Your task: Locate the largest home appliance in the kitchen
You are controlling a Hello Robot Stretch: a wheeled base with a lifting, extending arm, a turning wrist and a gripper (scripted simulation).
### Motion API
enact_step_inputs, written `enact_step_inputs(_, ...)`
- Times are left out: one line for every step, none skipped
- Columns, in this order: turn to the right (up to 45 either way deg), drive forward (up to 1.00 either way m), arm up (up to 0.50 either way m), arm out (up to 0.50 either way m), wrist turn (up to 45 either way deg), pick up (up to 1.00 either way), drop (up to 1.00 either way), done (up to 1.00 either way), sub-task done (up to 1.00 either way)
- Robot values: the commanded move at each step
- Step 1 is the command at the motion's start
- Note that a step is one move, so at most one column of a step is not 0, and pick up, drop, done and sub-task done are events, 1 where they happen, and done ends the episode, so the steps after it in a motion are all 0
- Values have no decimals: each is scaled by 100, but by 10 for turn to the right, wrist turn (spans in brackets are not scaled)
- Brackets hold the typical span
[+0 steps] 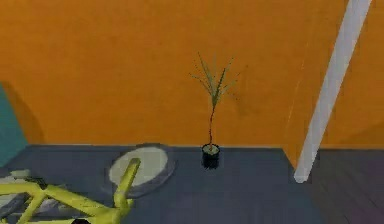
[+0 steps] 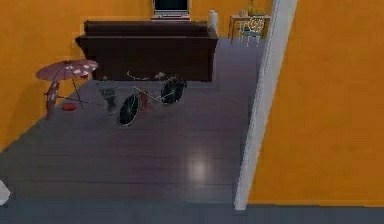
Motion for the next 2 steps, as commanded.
enact_step_inputs(0, 15, 0, 0, 0, 0, 0, 0, 0)
enact_step_inputs(-450, 0, 0, 0, 0, 0, 0, 0, 0)
